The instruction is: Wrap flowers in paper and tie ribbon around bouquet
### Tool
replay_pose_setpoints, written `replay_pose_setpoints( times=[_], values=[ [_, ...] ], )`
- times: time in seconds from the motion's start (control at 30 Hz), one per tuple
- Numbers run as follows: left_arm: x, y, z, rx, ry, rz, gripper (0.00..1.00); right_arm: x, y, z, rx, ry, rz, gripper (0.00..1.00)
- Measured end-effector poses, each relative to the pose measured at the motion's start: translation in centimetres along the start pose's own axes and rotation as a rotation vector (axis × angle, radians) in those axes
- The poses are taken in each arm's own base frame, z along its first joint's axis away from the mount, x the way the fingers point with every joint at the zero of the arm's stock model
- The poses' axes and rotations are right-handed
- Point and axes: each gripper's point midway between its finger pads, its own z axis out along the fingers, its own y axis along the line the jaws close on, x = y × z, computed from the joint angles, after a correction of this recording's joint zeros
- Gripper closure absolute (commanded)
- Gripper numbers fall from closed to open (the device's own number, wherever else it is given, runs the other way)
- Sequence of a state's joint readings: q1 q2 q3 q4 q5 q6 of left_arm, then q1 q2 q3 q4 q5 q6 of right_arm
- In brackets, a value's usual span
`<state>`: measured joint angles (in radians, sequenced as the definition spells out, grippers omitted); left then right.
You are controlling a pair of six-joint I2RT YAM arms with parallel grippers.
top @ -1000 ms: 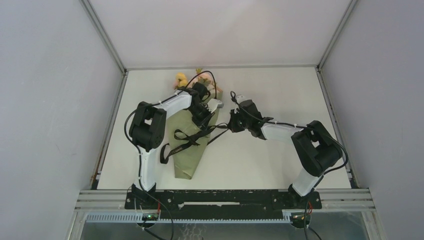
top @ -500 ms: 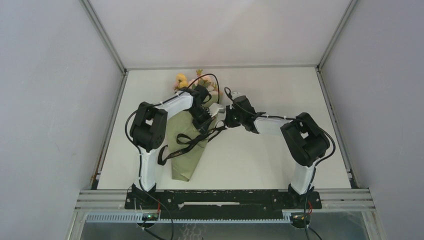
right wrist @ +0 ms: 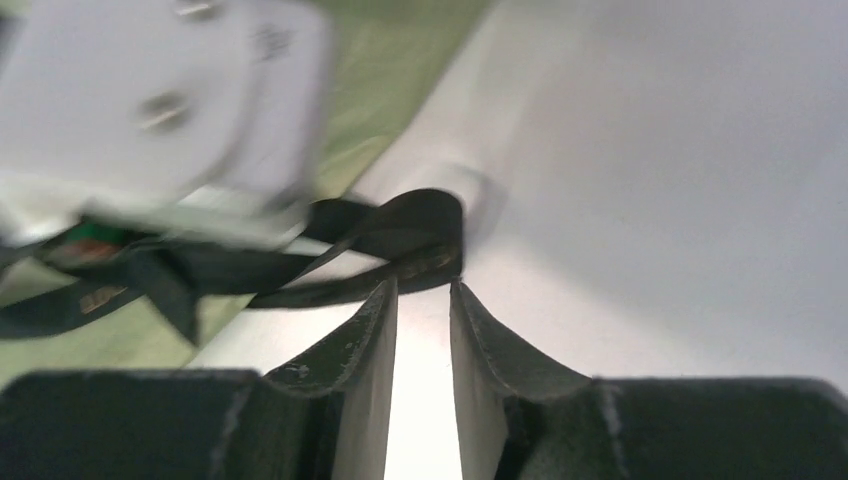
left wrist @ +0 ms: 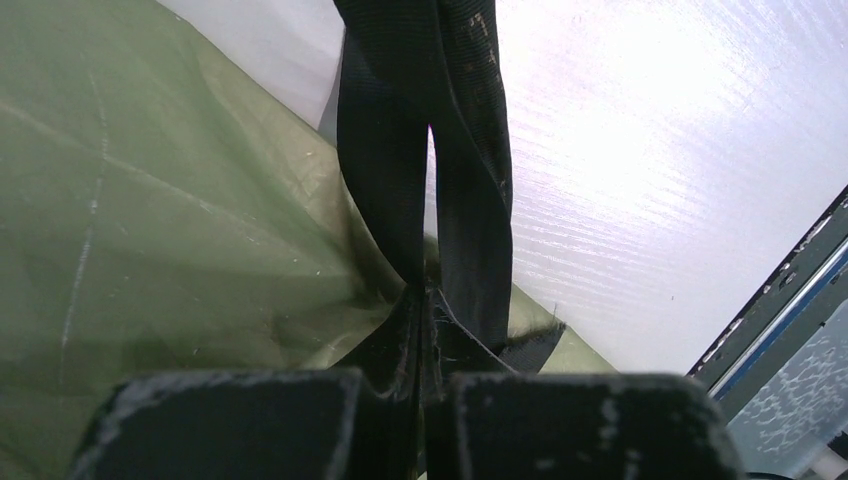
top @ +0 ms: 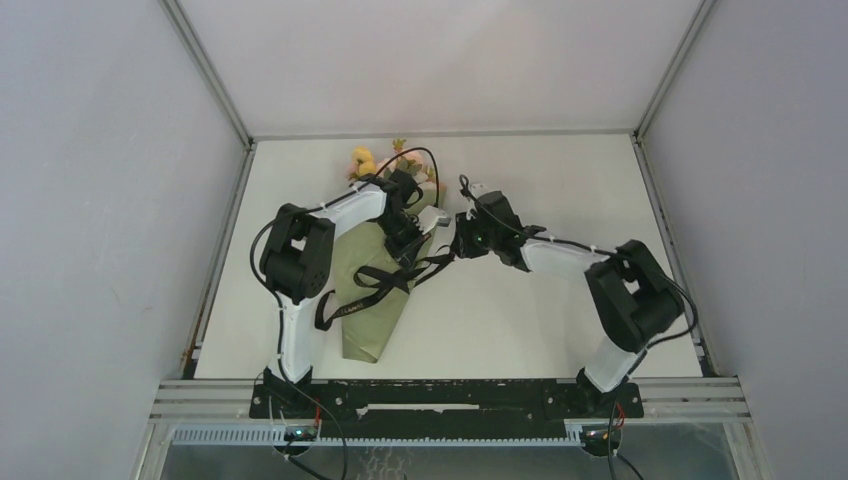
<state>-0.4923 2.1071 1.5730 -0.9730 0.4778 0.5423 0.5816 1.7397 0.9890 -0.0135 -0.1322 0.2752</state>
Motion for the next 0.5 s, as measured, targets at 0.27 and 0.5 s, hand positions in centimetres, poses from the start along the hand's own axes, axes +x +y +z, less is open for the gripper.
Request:
replay_pose_setpoints(
  times=[0.27,0.5],
  values=[
    [-0.1,0.0,0.0,-0.002,-0.003,0.002,1.00,0.3,3.3,-2.4,-0.163,-0.067,-0.023,0.79],
    [-0.1,0.1,0.0,-0.002,-0.005,0.003,1.00,3.0,4.1,0.0,-0.204,0.009,-0.007,0.80]
  ],
)
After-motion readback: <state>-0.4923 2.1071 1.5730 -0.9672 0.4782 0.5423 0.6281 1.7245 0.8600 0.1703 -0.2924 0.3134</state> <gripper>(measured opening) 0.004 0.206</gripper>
